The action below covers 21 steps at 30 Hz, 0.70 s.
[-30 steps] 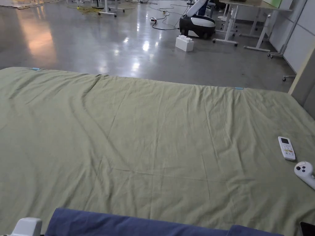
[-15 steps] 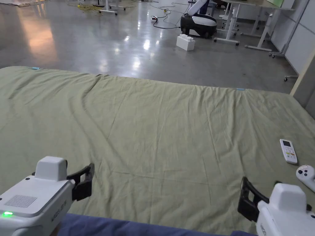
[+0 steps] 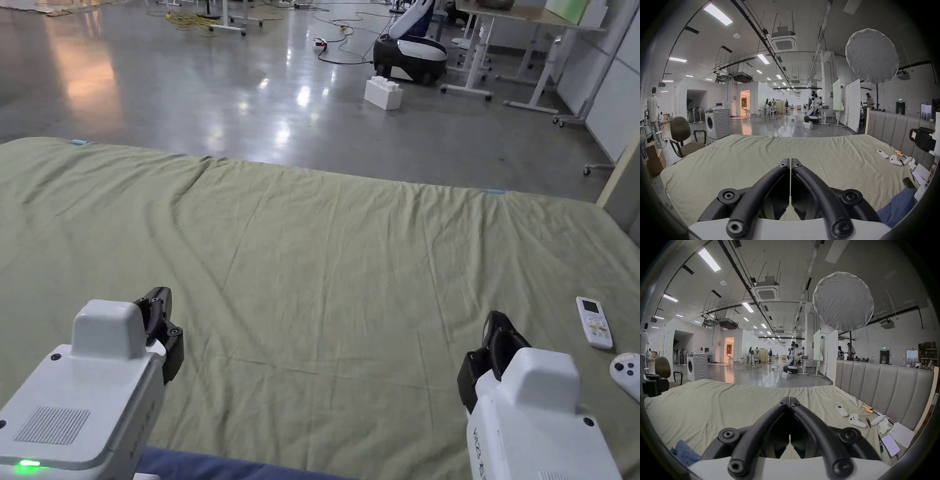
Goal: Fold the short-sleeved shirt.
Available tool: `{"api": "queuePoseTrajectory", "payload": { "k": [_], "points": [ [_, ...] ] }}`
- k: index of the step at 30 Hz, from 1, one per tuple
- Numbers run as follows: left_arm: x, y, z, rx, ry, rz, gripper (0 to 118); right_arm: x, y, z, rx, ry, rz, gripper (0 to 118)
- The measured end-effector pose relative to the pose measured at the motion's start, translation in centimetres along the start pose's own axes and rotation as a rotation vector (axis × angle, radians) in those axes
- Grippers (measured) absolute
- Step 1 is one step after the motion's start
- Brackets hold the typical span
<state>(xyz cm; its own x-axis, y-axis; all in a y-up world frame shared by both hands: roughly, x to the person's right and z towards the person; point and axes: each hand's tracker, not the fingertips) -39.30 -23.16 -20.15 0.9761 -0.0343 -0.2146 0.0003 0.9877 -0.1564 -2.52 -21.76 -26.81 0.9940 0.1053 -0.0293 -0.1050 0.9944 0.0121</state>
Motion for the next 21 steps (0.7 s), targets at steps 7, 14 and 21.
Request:
{"api": "queuePoseTrajectory", "payload": {
  "k": [7,14,21],
  "points": [
    [-3.9,-1.9,-0.3,-0.196,-0.066,-0.022,0,0.2,-0.6,-0.6,-0.041,0.009,0.030,0],
    [-11.0,-7.9,-1.0,-0.529,-0.170,0.103,0,0.4,-2.1,-1.1,-0.116,0.023,0.081,0],
    [-16.3,-13.3,-2.8,-0.802,-0.302,0.280,51,-0.3,-3.6,-1.1,-0.187,0.035,0.108,0]
  ]
}}
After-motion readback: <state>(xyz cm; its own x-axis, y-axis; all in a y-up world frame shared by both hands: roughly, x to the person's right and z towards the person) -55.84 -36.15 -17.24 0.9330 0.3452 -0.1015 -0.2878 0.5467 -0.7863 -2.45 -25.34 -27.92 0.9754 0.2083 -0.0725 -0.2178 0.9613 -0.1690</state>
